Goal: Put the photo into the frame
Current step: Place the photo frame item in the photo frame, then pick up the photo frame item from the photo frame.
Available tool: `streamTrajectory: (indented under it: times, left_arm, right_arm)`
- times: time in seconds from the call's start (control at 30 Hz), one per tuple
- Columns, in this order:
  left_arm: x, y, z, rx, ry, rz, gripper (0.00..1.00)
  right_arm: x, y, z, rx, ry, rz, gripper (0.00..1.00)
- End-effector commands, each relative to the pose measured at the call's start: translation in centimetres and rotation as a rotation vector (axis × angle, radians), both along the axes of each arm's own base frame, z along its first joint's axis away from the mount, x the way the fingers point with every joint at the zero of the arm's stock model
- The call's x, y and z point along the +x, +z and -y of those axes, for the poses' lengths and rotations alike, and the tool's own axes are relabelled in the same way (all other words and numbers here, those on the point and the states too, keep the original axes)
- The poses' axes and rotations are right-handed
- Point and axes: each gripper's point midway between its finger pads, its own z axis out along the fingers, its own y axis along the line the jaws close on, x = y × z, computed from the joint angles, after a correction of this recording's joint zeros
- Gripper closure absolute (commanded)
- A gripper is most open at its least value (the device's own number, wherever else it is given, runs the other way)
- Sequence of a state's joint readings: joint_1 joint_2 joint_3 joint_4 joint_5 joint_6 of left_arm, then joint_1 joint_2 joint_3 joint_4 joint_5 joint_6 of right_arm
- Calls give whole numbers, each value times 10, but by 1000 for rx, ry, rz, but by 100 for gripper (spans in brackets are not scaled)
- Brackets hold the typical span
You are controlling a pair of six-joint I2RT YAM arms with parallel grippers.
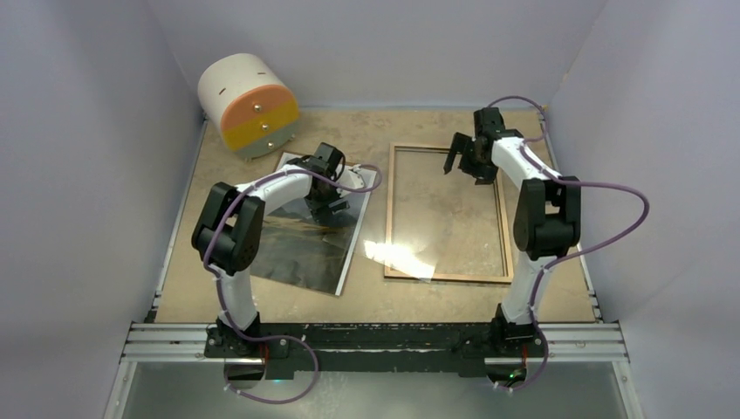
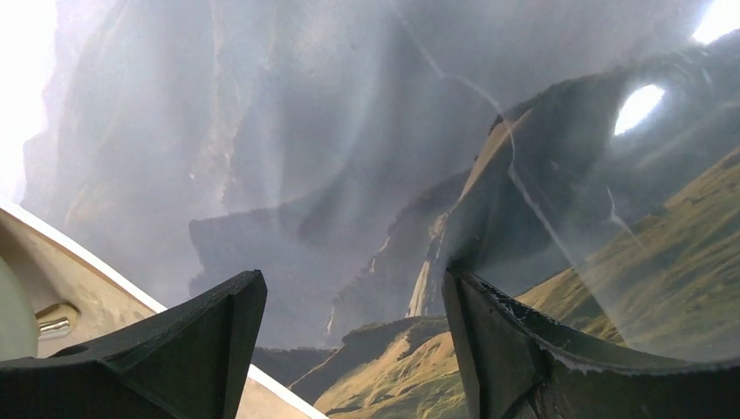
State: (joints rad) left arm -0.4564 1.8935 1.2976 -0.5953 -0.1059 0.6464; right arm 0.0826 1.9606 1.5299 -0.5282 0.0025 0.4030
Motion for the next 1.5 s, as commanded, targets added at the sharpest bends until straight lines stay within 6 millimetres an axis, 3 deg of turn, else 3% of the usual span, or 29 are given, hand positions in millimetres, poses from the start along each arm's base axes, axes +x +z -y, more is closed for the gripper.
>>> streamTrajectory:
  times: [0.0,0.1,0.23,0.37,0.53,0.67,0.93,1.17,1.33,1.47]
  left_arm:
    - [15,8,-2,11,26,54,22]
    - [17,10,-2,10,22,62,22]
    - [22,14,0,7,25,74,22]
    - [24,14,-1,11,26,85,22]
    - [25,7,-3,18,37,86,22]
    - [25,-1,-3,23,44,77,22]
    - [22,-22,-5,45,40,56,23]
    - [19,-32,-9,66,35,46,23]
    - [14,-41,-11,70,32,24,23]
    - [13,-41,-5,54,30,15,23]
  right_arm:
    - [-13,16,15,6,-126,18,1]
    - [-32,9,8,66,-159,3,1]
    - [-69,-16,-5,137,-139,-103,1]
    - [-94,-21,-18,212,-97,-81,1]
    - [-118,-34,-24,257,-91,-105,2]
    - [-129,-51,-43,368,-52,-134,9]
    - [-129,-65,-66,522,-43,-96,16]
    - [-128,-76,-81,657,-83,-57,34]
    - [-127,-66,-90,774,-107,29,41]
    - [-117,-38,-100,904,-91,146,47]
